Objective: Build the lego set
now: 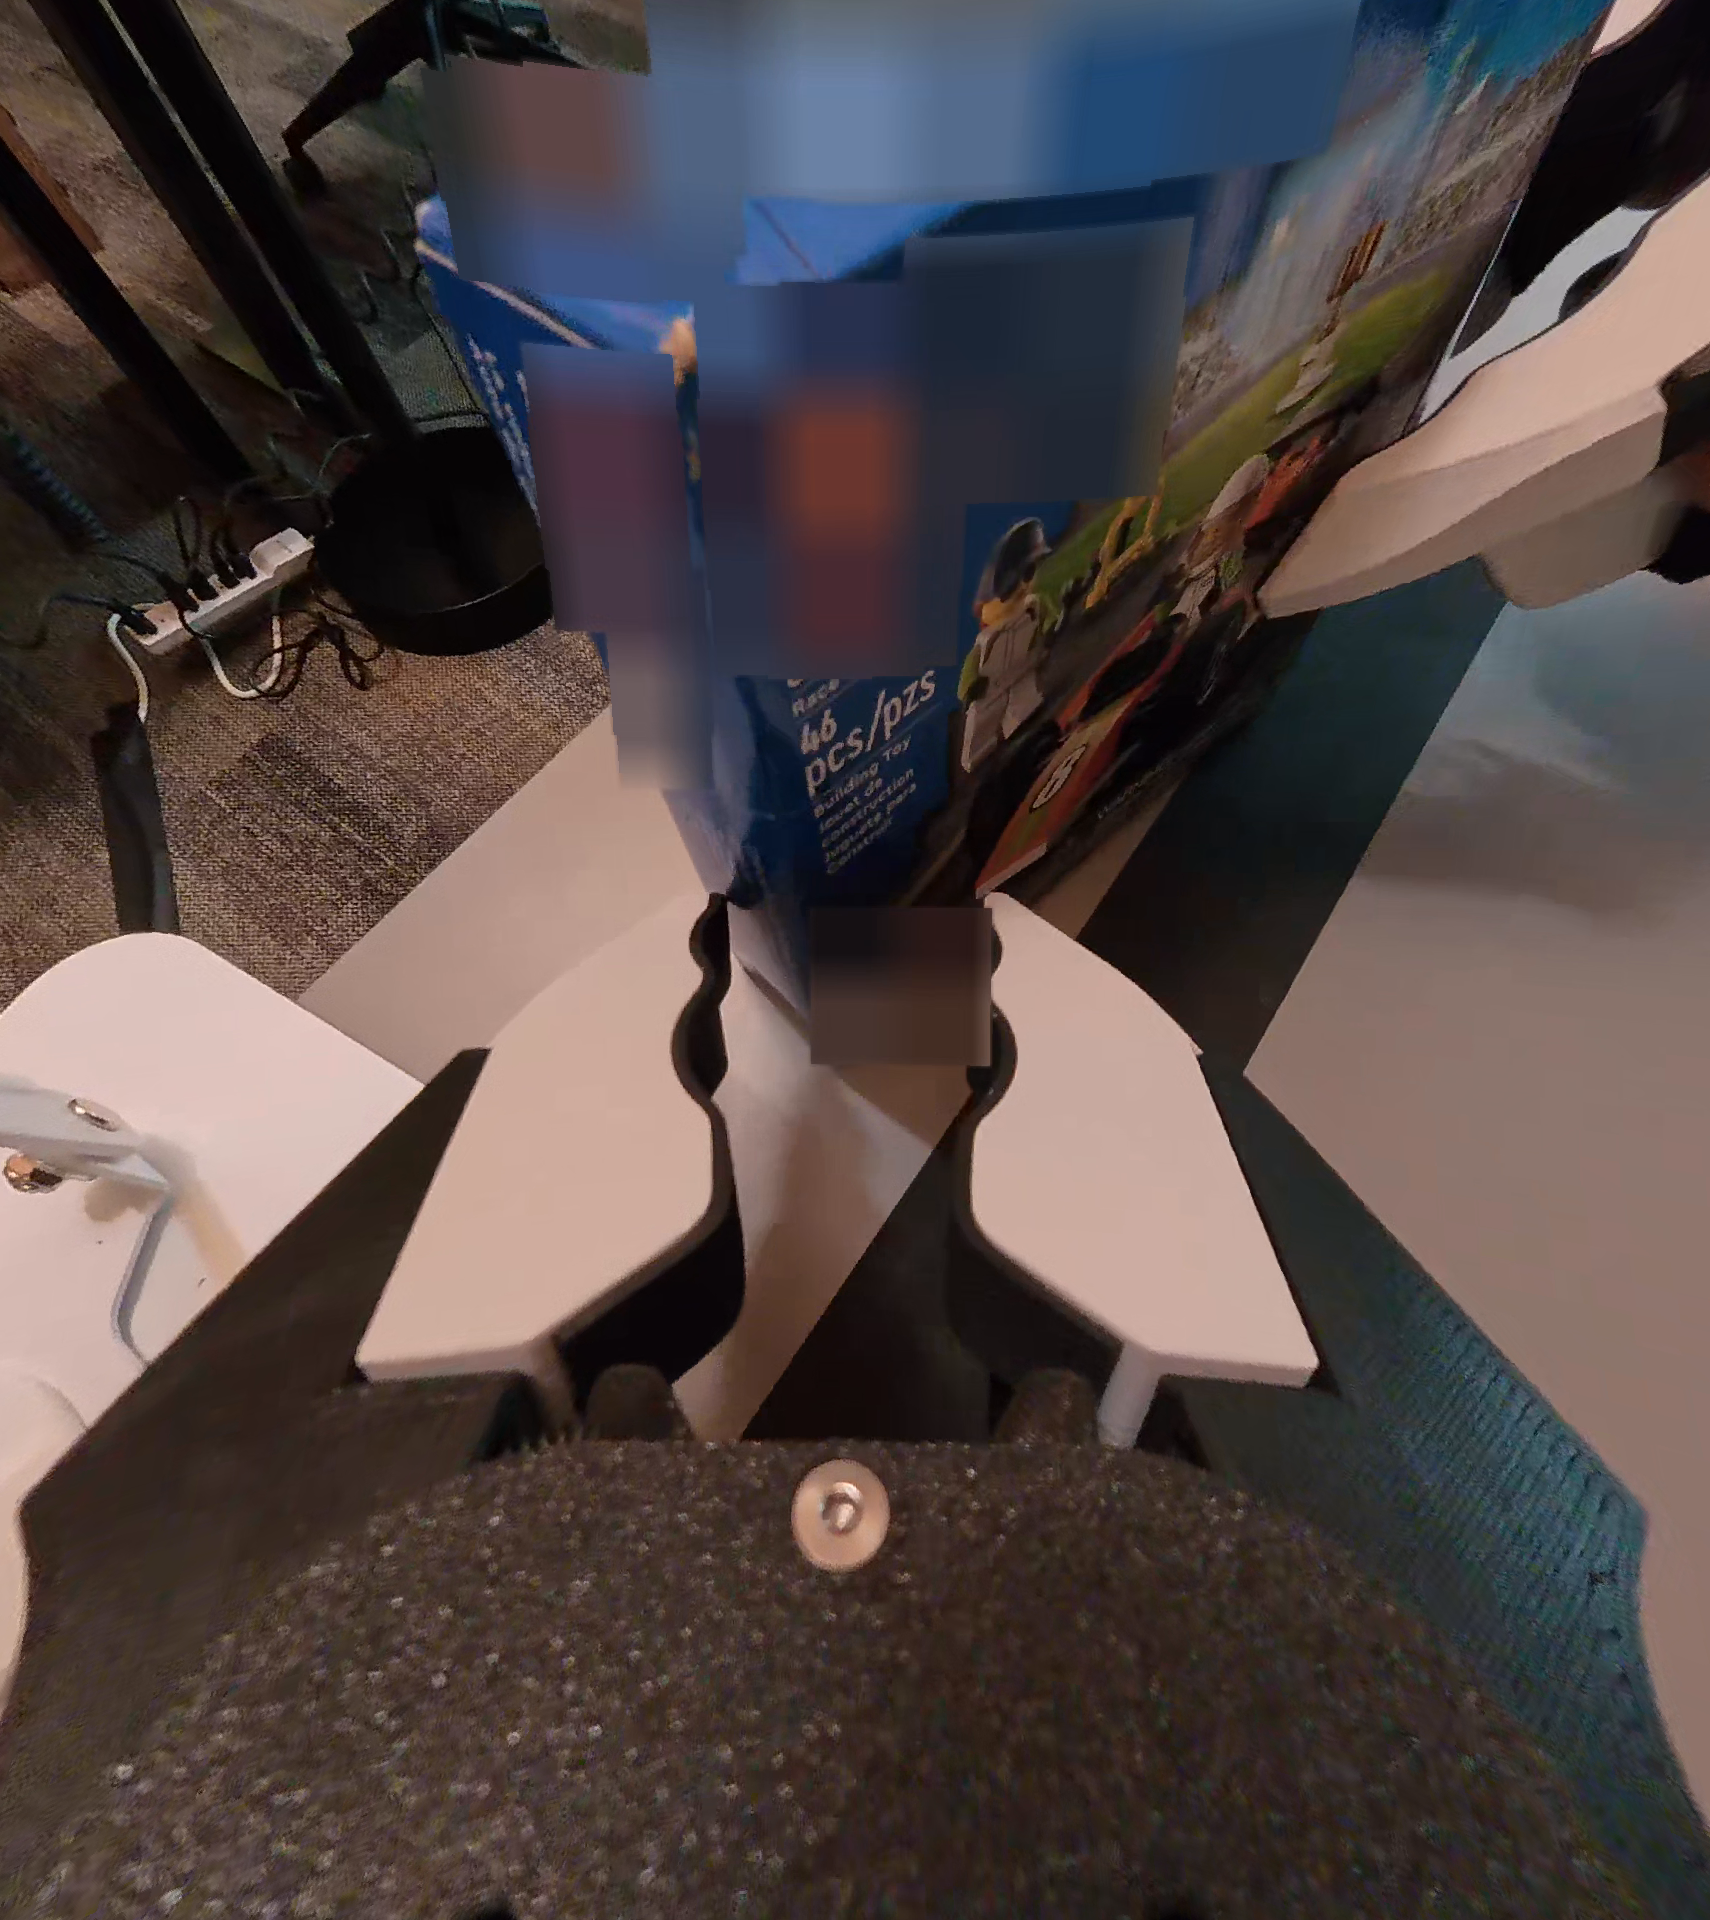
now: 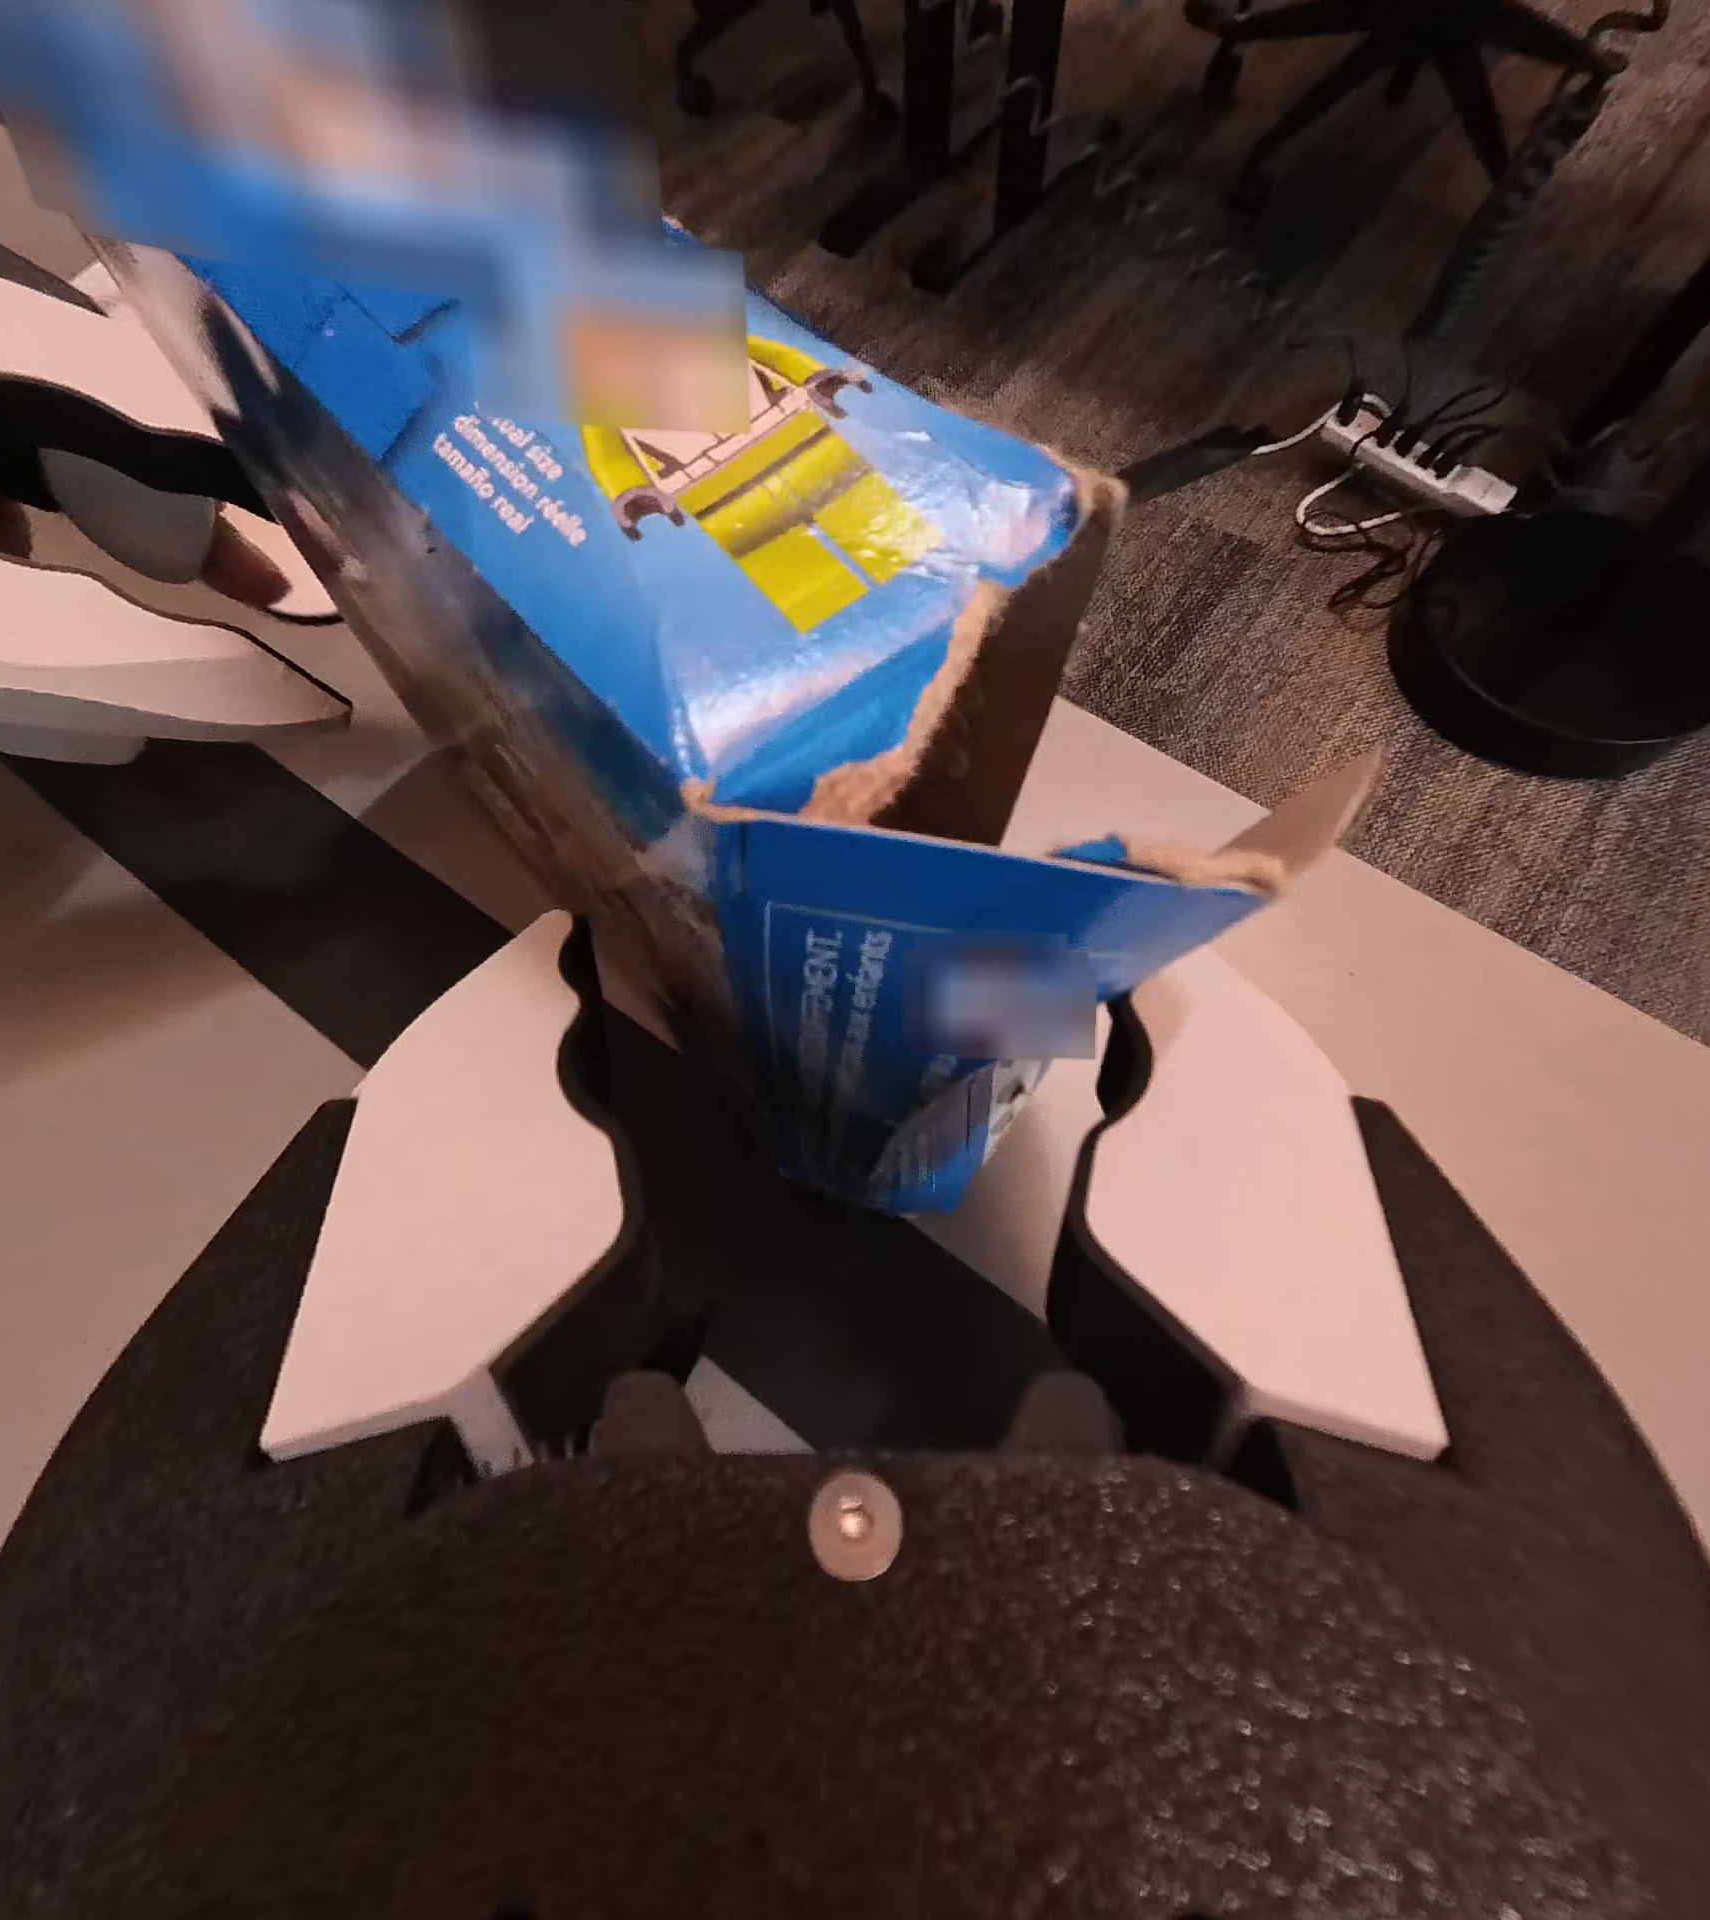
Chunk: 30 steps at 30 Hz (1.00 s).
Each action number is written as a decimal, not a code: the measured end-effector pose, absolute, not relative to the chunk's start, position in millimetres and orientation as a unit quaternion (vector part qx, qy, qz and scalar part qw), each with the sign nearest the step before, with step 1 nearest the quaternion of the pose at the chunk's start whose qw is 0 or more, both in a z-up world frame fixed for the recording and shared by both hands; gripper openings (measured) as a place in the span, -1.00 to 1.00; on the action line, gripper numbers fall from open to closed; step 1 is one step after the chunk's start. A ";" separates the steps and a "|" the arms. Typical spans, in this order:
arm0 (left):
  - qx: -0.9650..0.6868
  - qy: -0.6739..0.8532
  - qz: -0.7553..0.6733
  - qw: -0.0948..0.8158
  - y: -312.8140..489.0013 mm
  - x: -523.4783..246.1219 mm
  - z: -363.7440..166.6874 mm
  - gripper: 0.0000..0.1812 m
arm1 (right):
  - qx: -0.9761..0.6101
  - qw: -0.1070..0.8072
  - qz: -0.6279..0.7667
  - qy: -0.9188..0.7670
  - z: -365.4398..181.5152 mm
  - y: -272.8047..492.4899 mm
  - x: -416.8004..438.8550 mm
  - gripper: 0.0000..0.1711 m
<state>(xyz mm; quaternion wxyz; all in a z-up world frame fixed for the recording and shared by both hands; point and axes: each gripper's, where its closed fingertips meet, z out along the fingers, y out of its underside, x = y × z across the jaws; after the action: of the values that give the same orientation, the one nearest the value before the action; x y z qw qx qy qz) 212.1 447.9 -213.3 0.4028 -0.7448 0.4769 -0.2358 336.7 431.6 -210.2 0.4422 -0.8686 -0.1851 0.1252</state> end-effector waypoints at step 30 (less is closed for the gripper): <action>-0.834 0.415 -0.192 0.308 473.7 222.4 -256.0 -0.70 | -0.894 0.394 0.193 -0.088 -246.2 442.8 339.3 -0.31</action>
<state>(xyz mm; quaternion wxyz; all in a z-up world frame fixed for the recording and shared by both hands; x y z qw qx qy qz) 222.4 473.7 -256.0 0.3080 -0.8342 0.4153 -0.1918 339.3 442.8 -246.2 0.3939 -0.8945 -0.0876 0.1927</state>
